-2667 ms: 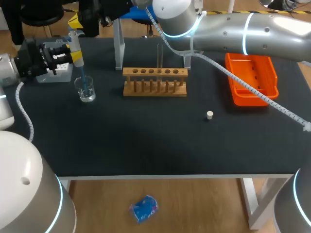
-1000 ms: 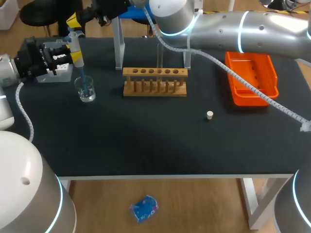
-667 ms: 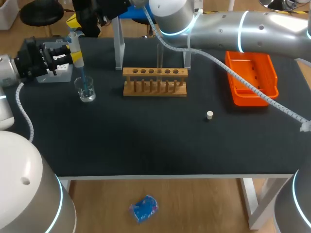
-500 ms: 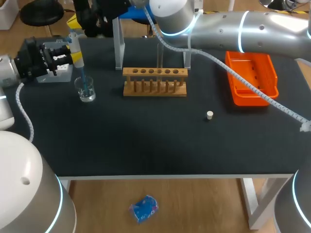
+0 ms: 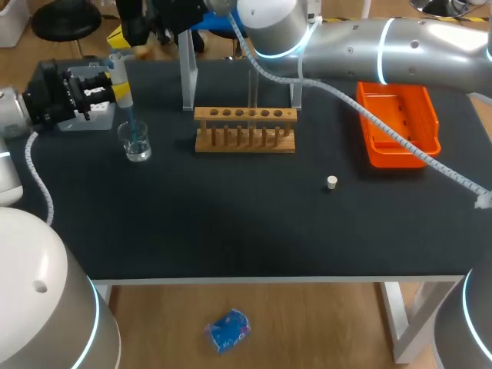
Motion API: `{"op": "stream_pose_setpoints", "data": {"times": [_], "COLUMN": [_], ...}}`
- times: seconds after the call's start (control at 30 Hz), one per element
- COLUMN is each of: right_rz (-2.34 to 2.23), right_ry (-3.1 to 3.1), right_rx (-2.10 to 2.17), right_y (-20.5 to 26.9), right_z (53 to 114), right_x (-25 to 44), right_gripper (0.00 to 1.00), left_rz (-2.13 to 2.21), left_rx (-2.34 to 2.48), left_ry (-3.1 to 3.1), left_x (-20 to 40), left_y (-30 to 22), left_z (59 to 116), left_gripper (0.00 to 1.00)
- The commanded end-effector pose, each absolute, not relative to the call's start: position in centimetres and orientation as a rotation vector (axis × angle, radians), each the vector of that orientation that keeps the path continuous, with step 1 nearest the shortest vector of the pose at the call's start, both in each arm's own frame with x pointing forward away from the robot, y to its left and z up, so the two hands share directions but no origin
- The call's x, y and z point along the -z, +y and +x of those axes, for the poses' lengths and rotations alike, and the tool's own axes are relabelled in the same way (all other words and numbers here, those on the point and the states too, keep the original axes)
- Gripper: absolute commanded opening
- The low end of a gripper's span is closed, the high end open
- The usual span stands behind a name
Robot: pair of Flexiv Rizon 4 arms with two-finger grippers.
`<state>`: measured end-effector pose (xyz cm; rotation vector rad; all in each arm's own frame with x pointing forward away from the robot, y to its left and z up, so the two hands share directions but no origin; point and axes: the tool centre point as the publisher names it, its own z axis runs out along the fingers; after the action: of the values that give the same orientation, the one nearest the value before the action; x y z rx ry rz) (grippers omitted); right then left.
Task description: Invert the test tube, pick up the pipette, mount the tip to pipette, aspirate from beaker and dispense into the tube, eject the tip, return the pipette, and cap with the stopper.
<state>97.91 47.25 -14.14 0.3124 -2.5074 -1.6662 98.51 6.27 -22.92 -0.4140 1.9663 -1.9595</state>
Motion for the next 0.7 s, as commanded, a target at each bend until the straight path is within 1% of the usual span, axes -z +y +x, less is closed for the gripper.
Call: {"op": "stream_pose_setpoints", "data": {"times": [0.03, 0.7], "right_rz": [0.307, 0.281], "right_ry": [-2.506, -2.499], "right_rx": [1.661, 1.645], "right_y": [47.08, 46.89], "right_z": [97.79, 97.21], "right_x": [14.72, 15.69], "right_gripper": [0.0, 0.0], "left_rz": [-0.413, -0.413], "left_rx": [1.961, 1.961], "left_ry": [1.964, 1.964], "left_x": [22.61, 22.61], "left_y": [6.28, 6.28], "left_z": [98.62, 98.62], "left_gripper": [0.0, 0.0]}}
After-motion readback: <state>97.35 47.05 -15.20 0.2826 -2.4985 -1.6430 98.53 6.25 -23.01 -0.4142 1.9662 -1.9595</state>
